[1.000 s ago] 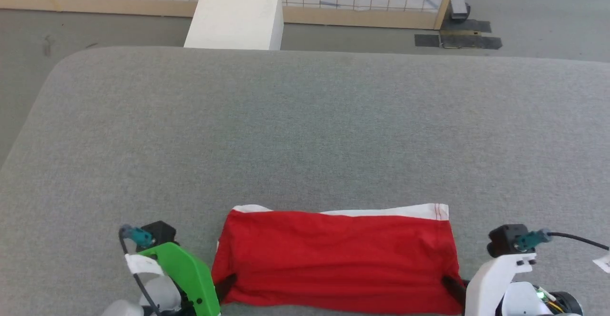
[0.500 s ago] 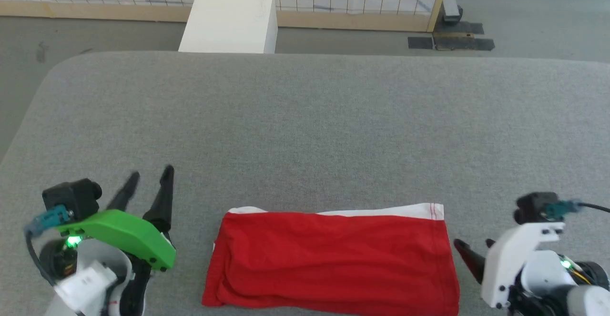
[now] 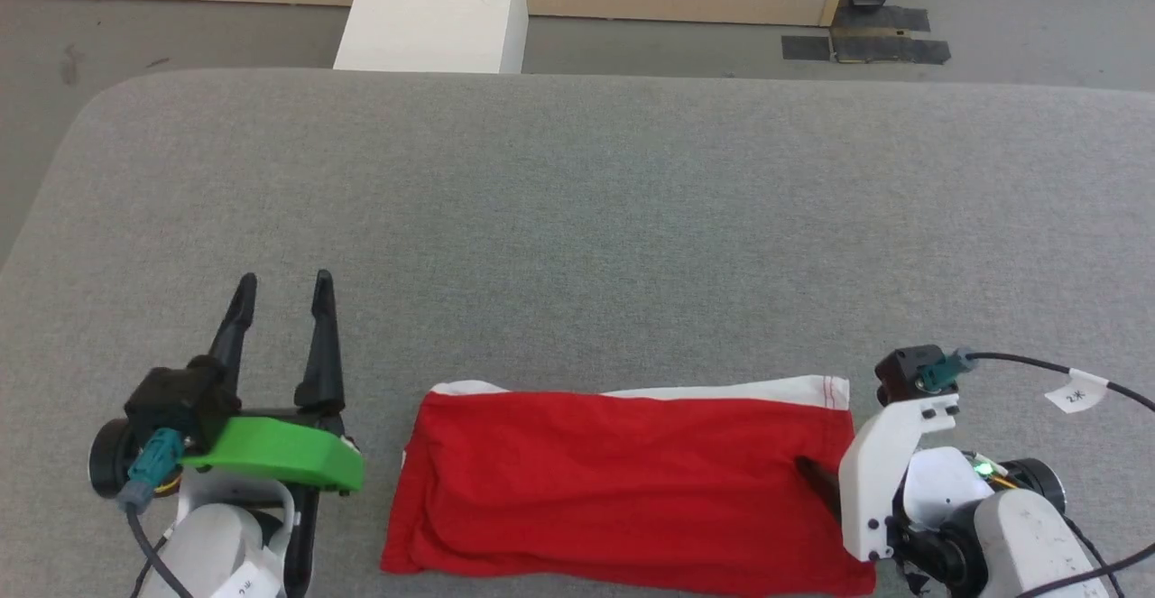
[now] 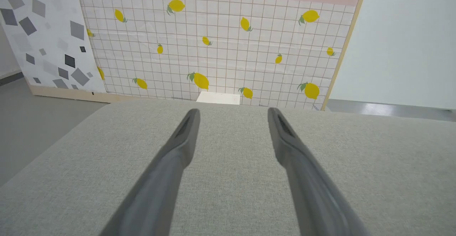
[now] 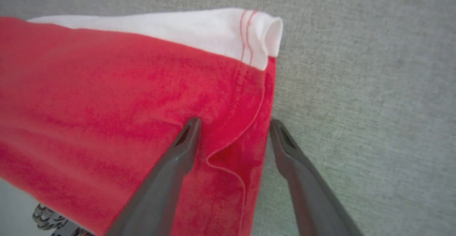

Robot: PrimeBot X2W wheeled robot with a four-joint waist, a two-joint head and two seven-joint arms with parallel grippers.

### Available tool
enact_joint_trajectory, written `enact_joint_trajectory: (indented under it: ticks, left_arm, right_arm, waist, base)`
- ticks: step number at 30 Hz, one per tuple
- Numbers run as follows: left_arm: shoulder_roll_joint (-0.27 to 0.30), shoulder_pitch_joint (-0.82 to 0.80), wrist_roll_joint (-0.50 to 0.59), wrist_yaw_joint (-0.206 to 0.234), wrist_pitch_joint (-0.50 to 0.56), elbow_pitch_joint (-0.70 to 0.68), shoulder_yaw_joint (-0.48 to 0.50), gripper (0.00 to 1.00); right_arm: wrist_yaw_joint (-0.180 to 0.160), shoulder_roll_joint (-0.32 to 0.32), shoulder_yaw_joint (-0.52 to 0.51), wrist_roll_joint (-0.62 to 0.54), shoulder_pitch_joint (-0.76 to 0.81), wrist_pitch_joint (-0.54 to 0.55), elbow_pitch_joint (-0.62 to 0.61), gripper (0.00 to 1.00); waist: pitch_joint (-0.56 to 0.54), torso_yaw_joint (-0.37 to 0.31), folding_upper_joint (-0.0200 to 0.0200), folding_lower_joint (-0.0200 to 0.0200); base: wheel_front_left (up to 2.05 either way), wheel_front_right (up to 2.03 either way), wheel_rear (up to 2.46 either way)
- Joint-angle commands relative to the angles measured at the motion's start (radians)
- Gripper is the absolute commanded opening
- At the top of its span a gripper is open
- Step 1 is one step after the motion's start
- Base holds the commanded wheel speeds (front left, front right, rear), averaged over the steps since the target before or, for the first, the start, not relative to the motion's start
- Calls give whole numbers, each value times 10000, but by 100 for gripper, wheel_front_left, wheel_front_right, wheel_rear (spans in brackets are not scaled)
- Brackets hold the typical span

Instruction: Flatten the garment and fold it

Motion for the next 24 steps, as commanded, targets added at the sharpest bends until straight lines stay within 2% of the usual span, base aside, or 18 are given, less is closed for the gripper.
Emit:
enact_joint_trajectory:
  ticks: [1, 2, 8, 14, 18, 21, 24]
  left_arm:
    - [-91, -55, 200, -73, -73, -101, 153, 100]
    - [-142, -19, 251, -105, -74, -146, 240, 100]
    - [-373, 199, 432, -409, -76, -147, 579, 100]
    - [-421, 224, 579, -618, -77, 145, 610, 100]
    - [-390, 154, 662, -606, -77, 312, 573, 100]
    - [-377, 121, 681, -559, -77, 400, 583, 100]
    - [-373, 131, 681, -513, -77, 484, 590, 100]
  right_arm:
    - [-15, -6, 91, 79, -60, -35, 308, 15]
    - [-15, -36, 99, 146, -96, -40, 371, 0]
    - [-15, -533, -525, 536, -273, -127, 400, 0]
    - [-15, -1536, -1864, 389, -189, 15, 494, 0]
    - [-15, -1893, -2651, 98, -227, 98, 725, 0]
    - [-15, -2049, -2820, -71, -319, 162, 874, 0]
    - [-15, -2178, -2553, -66, -397, 372, 710, 0]
  waist:
    - [12, -19, 0, 0]
    - [5, -34, 0, 0]
    - [-61, -122, 0, 0]
    - [-124, -219, 0, 0]
    - [-106, -292, 0, 0]
    - [-111, -354, 0, 0]
    - [-183, -415, 0, 0]
  base:
    - [0, 0, 0]
    - [0, 0, 0]
    - [0, 0, 0]
    - [0, 0, 0]
    - [0, 0, 0]
    - [0, 0, 0]
    - [0, 0, 0]
